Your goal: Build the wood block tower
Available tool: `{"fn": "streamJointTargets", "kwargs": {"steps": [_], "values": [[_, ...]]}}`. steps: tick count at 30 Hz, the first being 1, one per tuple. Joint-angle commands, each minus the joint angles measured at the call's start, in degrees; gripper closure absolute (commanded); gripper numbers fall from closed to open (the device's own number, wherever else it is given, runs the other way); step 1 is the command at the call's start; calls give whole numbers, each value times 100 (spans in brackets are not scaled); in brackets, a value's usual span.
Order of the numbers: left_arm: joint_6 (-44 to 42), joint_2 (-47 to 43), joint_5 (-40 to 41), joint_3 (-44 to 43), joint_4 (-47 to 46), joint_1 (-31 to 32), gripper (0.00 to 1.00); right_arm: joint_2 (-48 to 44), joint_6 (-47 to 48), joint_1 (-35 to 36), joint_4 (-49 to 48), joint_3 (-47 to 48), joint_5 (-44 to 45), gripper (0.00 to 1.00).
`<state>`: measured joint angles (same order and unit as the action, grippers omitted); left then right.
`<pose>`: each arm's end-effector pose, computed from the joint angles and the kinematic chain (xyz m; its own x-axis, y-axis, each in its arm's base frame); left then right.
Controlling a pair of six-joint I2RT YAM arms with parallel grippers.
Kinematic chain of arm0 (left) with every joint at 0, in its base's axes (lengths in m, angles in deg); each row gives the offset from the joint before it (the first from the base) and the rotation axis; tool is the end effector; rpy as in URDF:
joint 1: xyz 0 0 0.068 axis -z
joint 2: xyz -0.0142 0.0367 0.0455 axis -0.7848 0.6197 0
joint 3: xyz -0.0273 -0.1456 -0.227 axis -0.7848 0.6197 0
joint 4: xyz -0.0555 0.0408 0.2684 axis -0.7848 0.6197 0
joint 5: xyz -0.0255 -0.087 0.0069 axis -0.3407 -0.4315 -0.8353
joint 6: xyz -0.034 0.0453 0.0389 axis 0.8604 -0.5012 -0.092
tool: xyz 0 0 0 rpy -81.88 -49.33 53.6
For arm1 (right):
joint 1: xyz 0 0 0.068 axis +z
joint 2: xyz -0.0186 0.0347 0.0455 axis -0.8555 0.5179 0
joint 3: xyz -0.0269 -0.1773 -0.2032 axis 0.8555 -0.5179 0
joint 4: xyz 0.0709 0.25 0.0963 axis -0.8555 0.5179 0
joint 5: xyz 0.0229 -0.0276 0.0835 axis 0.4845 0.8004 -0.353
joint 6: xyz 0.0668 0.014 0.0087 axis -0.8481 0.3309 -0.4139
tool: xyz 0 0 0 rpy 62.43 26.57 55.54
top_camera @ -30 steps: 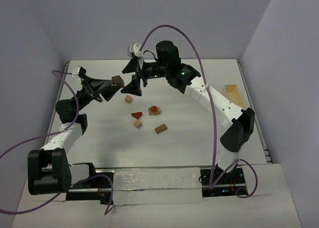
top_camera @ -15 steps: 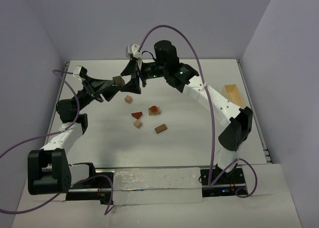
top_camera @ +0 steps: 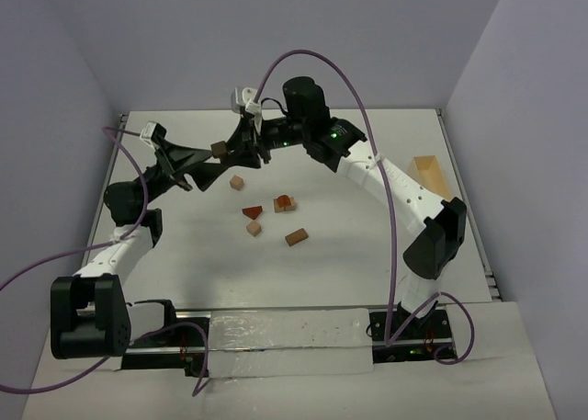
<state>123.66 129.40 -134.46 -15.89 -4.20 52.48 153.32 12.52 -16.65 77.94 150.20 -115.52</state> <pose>0.2591 -0.0485 0.3187 -0.8529 -0.5144 -0.0889 0.2555 -0.2629 -0.9304 0.2956 0.3266 0.4299 0.1806 -0.1099 -0.9774 -0.9804 -0.0992 -0.1700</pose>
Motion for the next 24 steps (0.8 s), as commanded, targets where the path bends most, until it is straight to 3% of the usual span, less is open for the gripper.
{"fn": "streamJointTargets", "kwargs": {"steps": [1,2,4,5,7,9,11,15,20,24], "values": [[598,-248,-809,-457,-2875,-69,8,-578,425,-282,687,-336,360,100],[278,-308,-1001,-512,-2556,-76,1,-689,909,-393,1283,-372,612,100],[-654,-505,-1546,-767,-1556,-365,1,-844,1813,-522,2187,-594,1381,100],[-674,-509,-1722,-772,-917,-368,1,-904,2065,-525,2414,-599,1397,100],[-3247,-892,-2146,-1333,1295,-436,1,-1016,2767,-667,2862,-1034,2297,100],[-8897,-1012,-1526,-3106,8081,-411,1,-1129,3185,-827,3163,-1418,3057,100],[-10570,-817,-776,-3832,10059,-354,1,-1097,3411,-1012,3358,-1752,3580,100],[-12060,-546,49,-4429,11470,-386,1,-854,3821,-1323,3597,-2068,4412,100],[-12504,-413,628,-4541,11876,-368,1,-183,3983,-1465,3600,-2144,4773,100],[-12370,-471,661,-4343,11699,-368,1,495,3916,-1470,3549,-1905,4803,100]]}}
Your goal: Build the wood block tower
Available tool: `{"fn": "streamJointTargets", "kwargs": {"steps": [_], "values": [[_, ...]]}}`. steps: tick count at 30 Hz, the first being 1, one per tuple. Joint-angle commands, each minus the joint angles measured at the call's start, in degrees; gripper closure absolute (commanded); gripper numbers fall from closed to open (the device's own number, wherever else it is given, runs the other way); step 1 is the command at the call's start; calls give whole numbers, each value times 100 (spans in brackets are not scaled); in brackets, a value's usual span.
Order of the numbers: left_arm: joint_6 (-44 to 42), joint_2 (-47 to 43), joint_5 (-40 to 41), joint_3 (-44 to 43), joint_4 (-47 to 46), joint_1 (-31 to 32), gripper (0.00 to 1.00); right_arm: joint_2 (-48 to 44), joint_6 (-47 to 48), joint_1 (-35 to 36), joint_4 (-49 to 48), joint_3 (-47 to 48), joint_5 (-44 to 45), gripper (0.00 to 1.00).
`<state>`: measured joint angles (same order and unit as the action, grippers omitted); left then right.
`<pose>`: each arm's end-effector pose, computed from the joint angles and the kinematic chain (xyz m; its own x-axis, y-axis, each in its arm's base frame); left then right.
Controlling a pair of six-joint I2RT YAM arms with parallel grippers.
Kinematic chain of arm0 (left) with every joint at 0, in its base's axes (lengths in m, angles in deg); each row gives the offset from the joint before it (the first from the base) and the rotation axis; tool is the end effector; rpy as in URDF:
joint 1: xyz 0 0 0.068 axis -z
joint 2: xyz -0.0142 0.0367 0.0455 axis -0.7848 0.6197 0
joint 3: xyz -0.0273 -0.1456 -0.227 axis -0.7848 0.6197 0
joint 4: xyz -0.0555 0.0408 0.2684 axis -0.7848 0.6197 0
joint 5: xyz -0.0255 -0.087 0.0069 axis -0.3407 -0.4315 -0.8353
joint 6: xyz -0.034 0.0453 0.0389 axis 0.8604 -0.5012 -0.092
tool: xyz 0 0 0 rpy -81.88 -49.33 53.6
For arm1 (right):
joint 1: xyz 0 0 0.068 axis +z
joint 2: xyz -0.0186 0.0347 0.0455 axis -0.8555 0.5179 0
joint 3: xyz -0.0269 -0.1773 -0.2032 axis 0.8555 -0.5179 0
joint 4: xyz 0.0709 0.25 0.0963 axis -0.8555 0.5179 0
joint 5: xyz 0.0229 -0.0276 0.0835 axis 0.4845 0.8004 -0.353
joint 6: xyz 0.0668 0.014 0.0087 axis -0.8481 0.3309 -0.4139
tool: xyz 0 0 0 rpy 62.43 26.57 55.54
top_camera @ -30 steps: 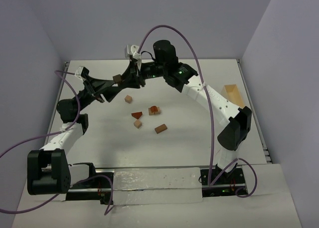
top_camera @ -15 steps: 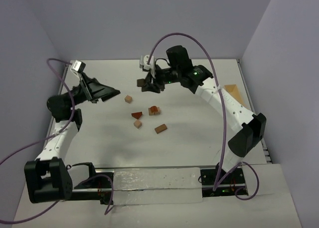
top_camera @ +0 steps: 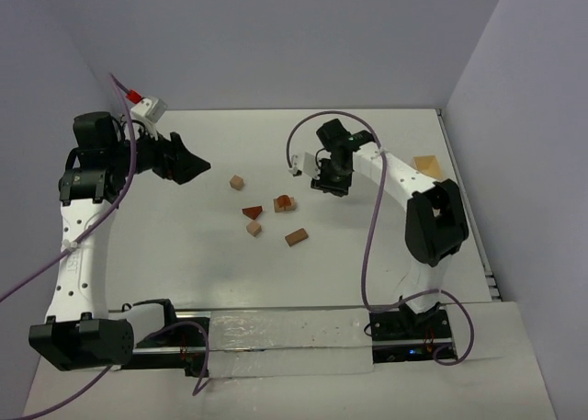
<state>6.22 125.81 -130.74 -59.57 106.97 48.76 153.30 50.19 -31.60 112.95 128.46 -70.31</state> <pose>0.2571 -0.0296 0.4141 -0.4330 -0.0090 -0.9014 0.6644 0.6726 -0.3259 0.3457 0.1849 0.2313 -0.0415 -0.9561 -0.2901 -0.9614 0.1173 -0.2490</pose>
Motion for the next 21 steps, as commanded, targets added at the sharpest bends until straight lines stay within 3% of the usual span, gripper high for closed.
{"fn": "streamJointTargets", "kwargs": {"steps": [1,10,15,18,21], "values": [[-616,-132,266,79,555,8,1,669,126,30,27,354,291,100],[-431,-147,152,72,452,22,1,1566,-49,56,-226,626,256,93],[-298,-159,55,72,351,30,1,1634,-133,56,-356,592,97,79],[-208,-181,24,59,288,43,1,1622,-169,65,-423,544,-74,58],[-155,-189,6,28,252,57,1,1546,-174,57,-506,486,-186,46]]}}
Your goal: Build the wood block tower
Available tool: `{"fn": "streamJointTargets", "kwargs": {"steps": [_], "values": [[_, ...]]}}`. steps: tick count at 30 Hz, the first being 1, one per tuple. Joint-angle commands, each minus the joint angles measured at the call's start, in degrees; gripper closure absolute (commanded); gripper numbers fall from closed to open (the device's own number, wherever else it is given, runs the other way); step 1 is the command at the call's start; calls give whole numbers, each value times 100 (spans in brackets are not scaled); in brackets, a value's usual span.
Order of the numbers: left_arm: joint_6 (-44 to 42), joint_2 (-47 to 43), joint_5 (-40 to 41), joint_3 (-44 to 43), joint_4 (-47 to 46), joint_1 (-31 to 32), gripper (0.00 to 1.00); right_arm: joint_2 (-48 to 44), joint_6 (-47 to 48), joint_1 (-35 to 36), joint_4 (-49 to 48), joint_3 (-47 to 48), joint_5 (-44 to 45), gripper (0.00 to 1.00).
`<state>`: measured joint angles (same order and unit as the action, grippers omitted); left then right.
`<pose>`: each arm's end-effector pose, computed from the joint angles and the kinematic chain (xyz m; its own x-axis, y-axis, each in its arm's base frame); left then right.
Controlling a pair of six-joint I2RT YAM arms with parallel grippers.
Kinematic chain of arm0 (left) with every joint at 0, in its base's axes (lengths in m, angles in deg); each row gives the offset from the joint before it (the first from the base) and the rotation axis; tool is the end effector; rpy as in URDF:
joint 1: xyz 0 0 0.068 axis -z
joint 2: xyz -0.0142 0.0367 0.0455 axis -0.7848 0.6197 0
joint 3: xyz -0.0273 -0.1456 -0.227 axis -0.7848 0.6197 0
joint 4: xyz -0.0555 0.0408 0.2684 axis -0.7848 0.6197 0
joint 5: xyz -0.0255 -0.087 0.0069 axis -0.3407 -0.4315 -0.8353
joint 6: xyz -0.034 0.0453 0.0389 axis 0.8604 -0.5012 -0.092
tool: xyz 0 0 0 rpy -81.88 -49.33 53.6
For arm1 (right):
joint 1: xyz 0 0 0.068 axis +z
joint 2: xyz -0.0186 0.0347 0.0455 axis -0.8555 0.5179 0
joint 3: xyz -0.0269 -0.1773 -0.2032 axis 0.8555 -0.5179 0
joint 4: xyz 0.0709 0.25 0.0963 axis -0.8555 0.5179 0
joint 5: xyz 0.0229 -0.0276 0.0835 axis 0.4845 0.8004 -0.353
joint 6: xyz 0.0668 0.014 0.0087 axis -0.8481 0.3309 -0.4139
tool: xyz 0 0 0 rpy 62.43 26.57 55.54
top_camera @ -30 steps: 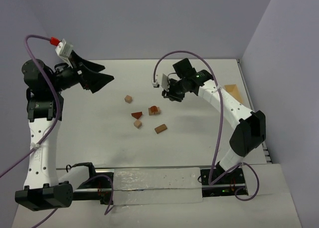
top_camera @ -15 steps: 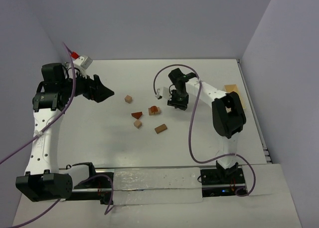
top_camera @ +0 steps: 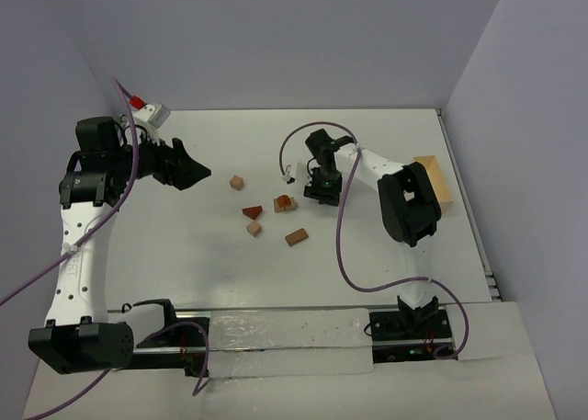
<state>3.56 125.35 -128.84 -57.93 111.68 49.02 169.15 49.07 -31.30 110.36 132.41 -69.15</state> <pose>0.2529 -0.0297 0.3976 -0.4946 0.0214 -0.8689 0.6346 0.6919 -0.3443 0.3792 0.2034 0.1451 -0.0942 -0.9762 -0.1955 -0.9852 0.1197 -0.1230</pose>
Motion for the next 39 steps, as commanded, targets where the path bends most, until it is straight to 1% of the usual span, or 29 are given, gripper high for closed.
{"fn": "streamJointTargets", "kwargs": {"steps": [1,2,3,4,6,19,24,25,27,28,30,31,32,34,36,39], "values": [[126,-148,-188,-150,-231,32,1,-54,-63,18,-265,73,-339,45],[149,-149,-195,-167,-241,33,1,-67,-66,11,-269,76,-377,43],[182,-154,-214,-181,-256,38,1,-72,-89,-7,-278,85,-438,38],[203,-157,-223,-188,-267,40,1,-75,-101,-17,-283,90,-470,35],[208,-157,-222,-232,-272,40,1,-102,-100,-37,-283,90,-553,32],[226,-139,-232,-267,-320,49,1,-308,53,-497,-182,-37,-1095,32],[235,-130,-215,-245,-336,55,1,-321,92,-609,-178,-42,-1205,34],[235,-133,-212,-232,-345,52,1,-323,97,-617,-178,-41,-1220,35],[243,-139,-204,-221,-362,58,1,-325,109,-632,-175,-39,-1244,42],[243,-139,-199,-213,-369,58,1,-312,109,-633,-167,-28,-1246,43],[243,-148,-189,-206,-369,58,1,-303,118,-633,-143,-6,-1270,52],[243,-148,-188,-206,-369,66,1,-303,126,-633,-143,-6,-1270,55],[236,-156,-181,-206,-369,59,1,-311,111,-633,-143,9,-1270,62],[229,-157,-180,-179,-375,58,1,-339,115,-633,-113,47,-1294,69],[226,-168,-168,-136,-383,67,1,-394,107,-624,-20,151,-1369,73],[226,-169,-166,-99,-418,67,1,-444,132,-620,205,396,-1441,76]]}}
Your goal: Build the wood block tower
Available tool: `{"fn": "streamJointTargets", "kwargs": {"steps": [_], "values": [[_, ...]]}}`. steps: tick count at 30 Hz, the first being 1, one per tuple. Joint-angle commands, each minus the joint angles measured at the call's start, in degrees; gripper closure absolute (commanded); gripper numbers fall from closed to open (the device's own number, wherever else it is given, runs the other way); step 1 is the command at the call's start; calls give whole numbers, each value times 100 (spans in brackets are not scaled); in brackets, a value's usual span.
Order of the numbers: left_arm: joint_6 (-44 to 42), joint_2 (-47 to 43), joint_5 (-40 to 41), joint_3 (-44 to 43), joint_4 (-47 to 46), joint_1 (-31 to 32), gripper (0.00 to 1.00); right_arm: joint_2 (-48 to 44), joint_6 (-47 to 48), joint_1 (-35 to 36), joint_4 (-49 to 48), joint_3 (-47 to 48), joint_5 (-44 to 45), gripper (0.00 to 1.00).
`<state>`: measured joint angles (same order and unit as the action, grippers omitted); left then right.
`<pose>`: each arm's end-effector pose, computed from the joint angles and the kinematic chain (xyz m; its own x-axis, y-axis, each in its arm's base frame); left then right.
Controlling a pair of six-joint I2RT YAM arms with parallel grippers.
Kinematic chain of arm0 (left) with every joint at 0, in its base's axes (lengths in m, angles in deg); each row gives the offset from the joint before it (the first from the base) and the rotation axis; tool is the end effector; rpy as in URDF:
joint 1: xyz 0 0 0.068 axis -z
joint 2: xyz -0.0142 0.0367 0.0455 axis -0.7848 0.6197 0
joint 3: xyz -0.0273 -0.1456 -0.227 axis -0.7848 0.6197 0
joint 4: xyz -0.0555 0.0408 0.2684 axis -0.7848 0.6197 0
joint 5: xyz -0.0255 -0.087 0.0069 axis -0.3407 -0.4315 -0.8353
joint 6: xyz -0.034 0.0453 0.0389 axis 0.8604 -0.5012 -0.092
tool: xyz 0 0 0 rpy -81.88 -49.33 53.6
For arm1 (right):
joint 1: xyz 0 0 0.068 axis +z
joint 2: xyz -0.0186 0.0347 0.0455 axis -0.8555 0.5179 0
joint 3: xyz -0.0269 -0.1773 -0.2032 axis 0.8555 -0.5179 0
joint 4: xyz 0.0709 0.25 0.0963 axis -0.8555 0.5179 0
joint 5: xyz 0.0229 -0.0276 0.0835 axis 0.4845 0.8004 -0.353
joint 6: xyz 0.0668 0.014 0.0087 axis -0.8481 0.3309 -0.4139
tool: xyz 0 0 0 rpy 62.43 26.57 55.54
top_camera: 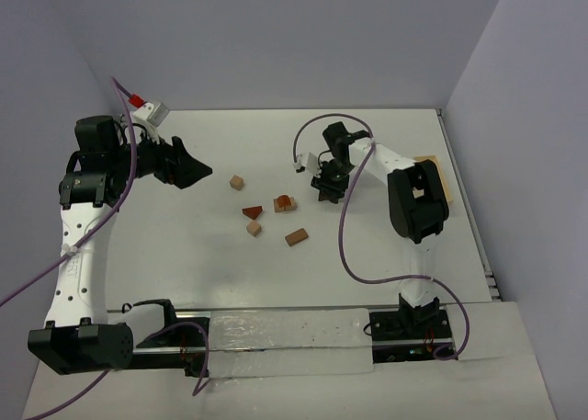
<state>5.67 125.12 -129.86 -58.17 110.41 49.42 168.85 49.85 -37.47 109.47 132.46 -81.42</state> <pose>0.2520 -0.0322 0.4024 -0.4911 0.0001 -0.8711 0.6425 0.6753 -0.3621 0.3959 0.1728 0.1503 -0.1565 -0.9138 -0.3749 -0.9830 0.1811 -0.0310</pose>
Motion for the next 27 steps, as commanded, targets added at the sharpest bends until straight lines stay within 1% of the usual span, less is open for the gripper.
{"fn": "streamJointTargets", "kwargs": {"steps": [1,6,12,21,24,25,26,27], "values": [[16,-149,-67,-64,-304,26,1,-431,86,0,361,450,-218,77],[-25,-151,-69,-85,-262,26,1,-381,221,1,418,373,-18,79],[-33,-169,-69,-68,-259,26,1,-396,167,120,179,27,-52,79],[16,-158,-88,-110,-276,37,1,-295,89,198,57,-65,-96,77],[24,-142,-95,-111,-268,44,1,-273,84,212,43,-77,-79,71],[23,-144,-94,-113,-267,44,1,-273,82,215,37,-88,-70,67],[17,-150,-88,-119,-267,44,1,-273,76,227,13,-112,-34,59],[16,-145,-87,-127,-267,44,1,-266,75,230,1,-117,-26,57]]}}
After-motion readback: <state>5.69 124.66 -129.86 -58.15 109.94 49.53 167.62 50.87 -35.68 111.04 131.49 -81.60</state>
